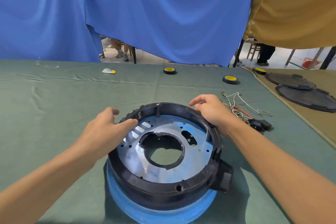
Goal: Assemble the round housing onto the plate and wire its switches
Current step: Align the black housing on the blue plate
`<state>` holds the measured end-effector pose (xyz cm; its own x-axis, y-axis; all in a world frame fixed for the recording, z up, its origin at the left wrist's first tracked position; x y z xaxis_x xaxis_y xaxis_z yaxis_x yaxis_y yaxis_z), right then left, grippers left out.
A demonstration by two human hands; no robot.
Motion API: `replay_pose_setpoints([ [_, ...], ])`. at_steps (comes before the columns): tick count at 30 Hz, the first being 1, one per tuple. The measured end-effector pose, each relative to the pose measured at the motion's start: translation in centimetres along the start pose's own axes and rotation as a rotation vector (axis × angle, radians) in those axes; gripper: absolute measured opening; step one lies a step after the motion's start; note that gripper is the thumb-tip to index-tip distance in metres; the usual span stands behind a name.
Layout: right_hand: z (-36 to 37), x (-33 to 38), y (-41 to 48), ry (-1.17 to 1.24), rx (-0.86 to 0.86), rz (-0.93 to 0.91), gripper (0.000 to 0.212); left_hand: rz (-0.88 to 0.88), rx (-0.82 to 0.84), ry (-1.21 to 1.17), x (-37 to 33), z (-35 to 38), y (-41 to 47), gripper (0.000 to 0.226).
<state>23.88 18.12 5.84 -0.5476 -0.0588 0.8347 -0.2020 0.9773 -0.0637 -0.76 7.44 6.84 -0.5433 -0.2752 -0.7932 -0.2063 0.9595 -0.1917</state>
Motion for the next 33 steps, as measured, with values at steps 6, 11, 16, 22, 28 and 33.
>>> replay_pose_setpoints([
  [6,0.3,0.1,-0.7,0.146,0.068,0.054,0.030,-0.036,-0.051,-0.459,1.2,3.4,-1.9,0.047],
  [11,0.0,0.1,-1.3,0.248,-0.002,0.121,0.035,0.055,-0.007,-0.334,0.7,2.9,1.4,0.038],
  [16,0.3,-0.3,-1.5,0.323,-0.138,0.223,0.029,0.126,0.130,-0.221,-0.5,1.5,5.6,0.051],
  [22,-0.4,-0.3,-1.5,0.340,-0.175,0.237,0.031,0.102,0.000,0.014,-1.8,1.0,8.3,0.050],
  [28,-0.3,-0.4,-1.3,0.271,-0.221,0.215,0.032,-0.053,-0.046,-0.199,-0.8,3.0,4.3,0.058],
  [33,0.0,-0.1,-2.2,0.316,-0.154,0.241,0.032,-0.012,-0.098,-0.254,-0.1,3.4,4.2,0.036],
])
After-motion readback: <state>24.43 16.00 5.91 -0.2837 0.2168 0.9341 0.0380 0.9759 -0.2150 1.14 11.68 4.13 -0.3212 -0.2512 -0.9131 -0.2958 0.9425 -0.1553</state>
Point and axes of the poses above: each hand's wrist, its own y-axis towards the middle knuckle, its own z-axis out of the palm, x = y × z, the point moved 1 cm from there along y, towards the middle knuckle, and after that the axes turned 9 degrees about x, right-handed, at the moved point
